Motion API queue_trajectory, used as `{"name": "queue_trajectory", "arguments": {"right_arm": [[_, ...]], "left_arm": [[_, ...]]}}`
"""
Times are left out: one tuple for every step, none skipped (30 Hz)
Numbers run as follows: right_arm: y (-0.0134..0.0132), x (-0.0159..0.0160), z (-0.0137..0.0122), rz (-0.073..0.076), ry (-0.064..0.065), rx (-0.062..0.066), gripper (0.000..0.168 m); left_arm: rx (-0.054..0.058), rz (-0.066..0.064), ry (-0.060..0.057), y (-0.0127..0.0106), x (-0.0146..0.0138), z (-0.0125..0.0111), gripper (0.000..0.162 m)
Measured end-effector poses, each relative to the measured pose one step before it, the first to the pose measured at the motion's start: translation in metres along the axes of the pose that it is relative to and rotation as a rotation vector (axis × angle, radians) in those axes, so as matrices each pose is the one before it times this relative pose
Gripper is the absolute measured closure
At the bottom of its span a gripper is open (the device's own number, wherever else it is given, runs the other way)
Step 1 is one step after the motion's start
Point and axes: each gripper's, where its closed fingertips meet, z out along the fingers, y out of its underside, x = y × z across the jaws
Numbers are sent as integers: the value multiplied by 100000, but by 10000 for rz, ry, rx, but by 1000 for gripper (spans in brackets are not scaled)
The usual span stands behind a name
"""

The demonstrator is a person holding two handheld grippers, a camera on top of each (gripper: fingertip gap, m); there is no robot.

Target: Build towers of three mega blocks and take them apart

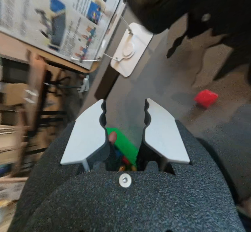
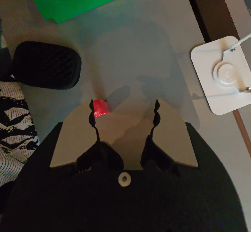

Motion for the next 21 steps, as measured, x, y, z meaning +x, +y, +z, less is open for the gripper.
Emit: {"name": "queue_trajectory", "arguments": {"right_arm": [[354, -10, -121, 184, -5, 106, 84], [415, -70, -127, 156, -3, 61, 84], [486, -42, -148, 138, 50, 17, 85], [542, -11, -195, 116, 77, -16, 85], [534, -53, -213, 98, 52, -17, 85], [502, -67, -255, 98, 26, 2, 85], [474, 0, -301, 123, 61, 17, 85], [432, 49, -337, 125, 77, 30, 85], [383, 54, -380, 118, 71, 38, 85], [303, 60, -422, 76, 67, 80, 85], [205, 89, -442, 57, 89, 126, 85], [182, 128, -426, 69, 83, 102, 86], [158, 150, -384, 52, 78, 95, 86], [136, 155, -319, 25, 66, 92, 86], [115, 186, -274, 48, 63, 79, 86], [99, 187, -226, 64, 53, 54, 86], [67, 185, -214, 39, 73, 55, 86], [-3, 111, -226, -14, 62, 94, 86], [-51, -47, -202, -45, -12, 123, 86], [-63, -111, -154, -46, -61, 122, 86], [-80, -95, -88, -22, -81, 100, 85]], "left_arm": [[-249, 906, -494, -1144, 387, -1750, 110], [10, 748, -494, -1186, 194, -1887, 113], [107, 522, -628, -1069, -177, -1878, 117], [134, 423, -581, -846, -277, -1735, 122], [167, 437, -426, -620, -217, -1447, 125], [54, 352, -348, -269, -279, -1138, 127], [-70, 177, -358, -51, -430, -754, 128], [-240, 79, -205, 137, -172, -241, 127], [-466, 186, -16, 475, 304, 81, 124], [-454, 298, -124, 636, 251, 155, 124], [-280, 124, -260, 542, -52, 115, 125], [-186, -148, -214, 438, -176, 95, 125], [-160, -181, -167, 398, -110, 29, 123], [-86, -14, -177, 322, -12, -13, 121], [18, 67, -113, 152, 130, 12, 120], [84, 6, -11, -138, 266, -26, 119], [12, -60, 235, -192, 634, -156, 116], [-43, -165, 496, 32, 1005, 27, 109], [202, -127, 82, -112, 472, 424, 110], [320, 70, -197, -313, 113, 705, 115], [-1, 30, 411, -102, 760, 980, 113]]}}
